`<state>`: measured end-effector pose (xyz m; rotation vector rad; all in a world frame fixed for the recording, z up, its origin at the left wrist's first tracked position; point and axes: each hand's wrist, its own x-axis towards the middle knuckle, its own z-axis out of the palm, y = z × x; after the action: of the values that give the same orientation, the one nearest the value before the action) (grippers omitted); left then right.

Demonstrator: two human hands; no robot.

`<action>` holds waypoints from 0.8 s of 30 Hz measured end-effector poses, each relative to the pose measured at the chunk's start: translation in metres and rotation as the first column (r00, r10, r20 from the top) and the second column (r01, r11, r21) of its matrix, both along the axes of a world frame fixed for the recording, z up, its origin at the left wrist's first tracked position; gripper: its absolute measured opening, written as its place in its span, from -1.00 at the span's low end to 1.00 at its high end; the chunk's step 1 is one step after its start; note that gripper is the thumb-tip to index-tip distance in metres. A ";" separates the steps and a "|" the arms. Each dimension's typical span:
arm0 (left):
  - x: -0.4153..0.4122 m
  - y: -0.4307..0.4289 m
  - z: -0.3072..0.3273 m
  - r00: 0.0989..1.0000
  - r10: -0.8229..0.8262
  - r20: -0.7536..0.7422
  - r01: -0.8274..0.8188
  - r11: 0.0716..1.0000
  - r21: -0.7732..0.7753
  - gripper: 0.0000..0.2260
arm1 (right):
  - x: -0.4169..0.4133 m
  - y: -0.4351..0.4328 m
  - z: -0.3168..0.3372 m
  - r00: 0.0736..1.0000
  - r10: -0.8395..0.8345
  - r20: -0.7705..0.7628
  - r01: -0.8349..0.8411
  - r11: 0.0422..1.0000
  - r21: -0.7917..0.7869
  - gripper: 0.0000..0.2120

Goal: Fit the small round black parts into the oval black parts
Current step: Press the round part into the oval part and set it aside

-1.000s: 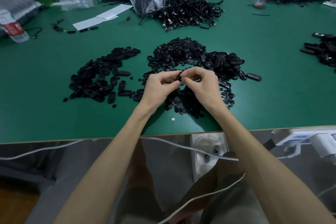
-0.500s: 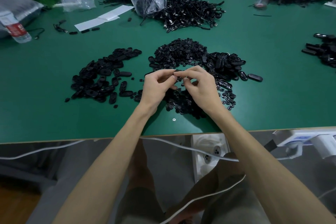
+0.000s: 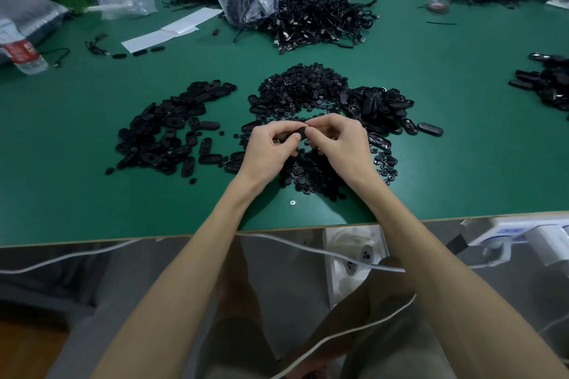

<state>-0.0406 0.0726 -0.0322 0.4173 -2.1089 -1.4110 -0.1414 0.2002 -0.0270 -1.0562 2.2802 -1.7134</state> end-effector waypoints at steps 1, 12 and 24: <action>0.000 0.001 0.000 1.000 0.003 0.006 -0.003 1.000 -0.021 -0.78 | 0.000 0.000 0.000 1.000 0.000 0.015 0.000 1.000 -0.006 -0.88; -0.001 -0.001 -0.002 1.000 0.015 0.013 -0.015 1.000 -0.011 -0.74 | 0.004 0.002 0.004 0.998 0.062 -0.002 -0.062 0.998 -0.028 -0.81; 0.003 0.000 0.003 0.998 -0.049 -0.035 0.051 0.997 0.051 -0.73 | 0.003 0.004 0.003 0.997 0.079 0.010 -0.078 0.992 -0.097 -0.82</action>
<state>-0.0375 0.0723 -0.0293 0.3608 -2.0725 -1.4932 -0.1384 0.2043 -0.0245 -1.1323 2.1371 -1.8094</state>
